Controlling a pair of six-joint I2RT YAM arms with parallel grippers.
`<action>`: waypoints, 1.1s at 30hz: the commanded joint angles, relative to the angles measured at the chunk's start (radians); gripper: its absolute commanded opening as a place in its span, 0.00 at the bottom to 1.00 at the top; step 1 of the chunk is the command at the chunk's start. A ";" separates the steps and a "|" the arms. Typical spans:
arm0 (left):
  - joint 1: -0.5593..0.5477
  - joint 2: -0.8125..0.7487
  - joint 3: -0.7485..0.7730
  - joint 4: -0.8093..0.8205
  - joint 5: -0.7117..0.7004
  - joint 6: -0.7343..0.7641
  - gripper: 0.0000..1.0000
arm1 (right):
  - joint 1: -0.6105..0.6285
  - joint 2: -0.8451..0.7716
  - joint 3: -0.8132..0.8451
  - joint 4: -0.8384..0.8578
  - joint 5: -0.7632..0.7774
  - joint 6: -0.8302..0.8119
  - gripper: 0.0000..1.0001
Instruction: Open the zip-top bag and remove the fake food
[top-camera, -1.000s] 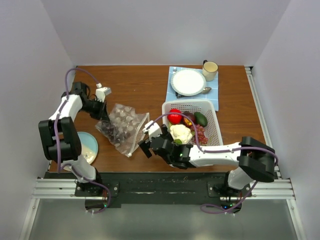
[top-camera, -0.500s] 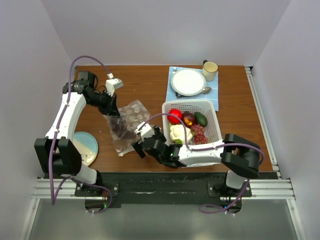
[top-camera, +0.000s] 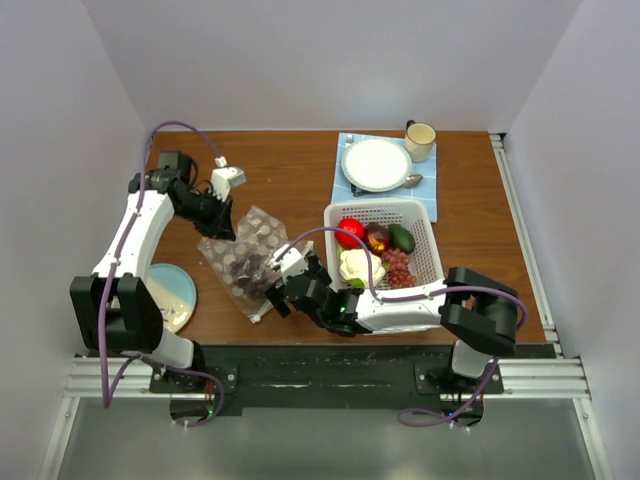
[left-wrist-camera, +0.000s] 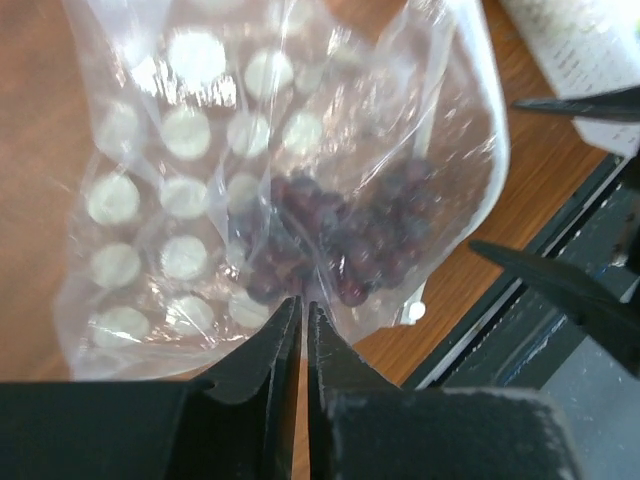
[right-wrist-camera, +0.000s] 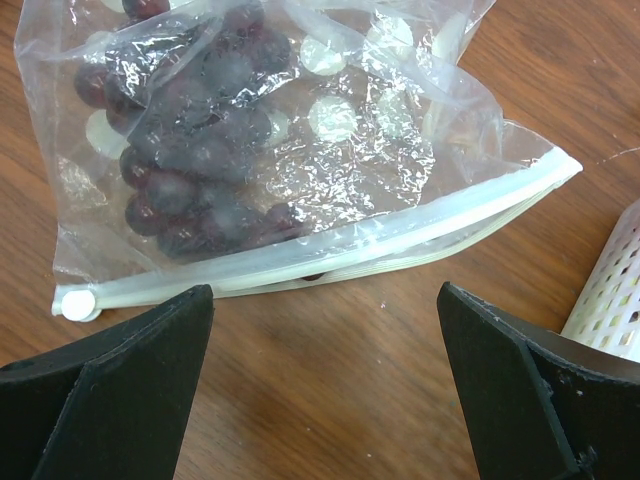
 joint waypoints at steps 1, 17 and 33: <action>0.004 0.020 -0.082 0.094 -0.056 0.003 0.13 | 0.003 -0.020 -0.022 0.029 0.016 0.004 0.99; 0.004 0.198 -0.165 0.289 -0.189 -0.026 0.05 | -0.040 0.094 -0.009 0.209 0.019 -0.212 0.99; -0.047 0.224 -0.171 0.311 -0.227 -0.029 0.05 | -0.057 0.195 0.159 0.209 -0.463 -0.258 0.99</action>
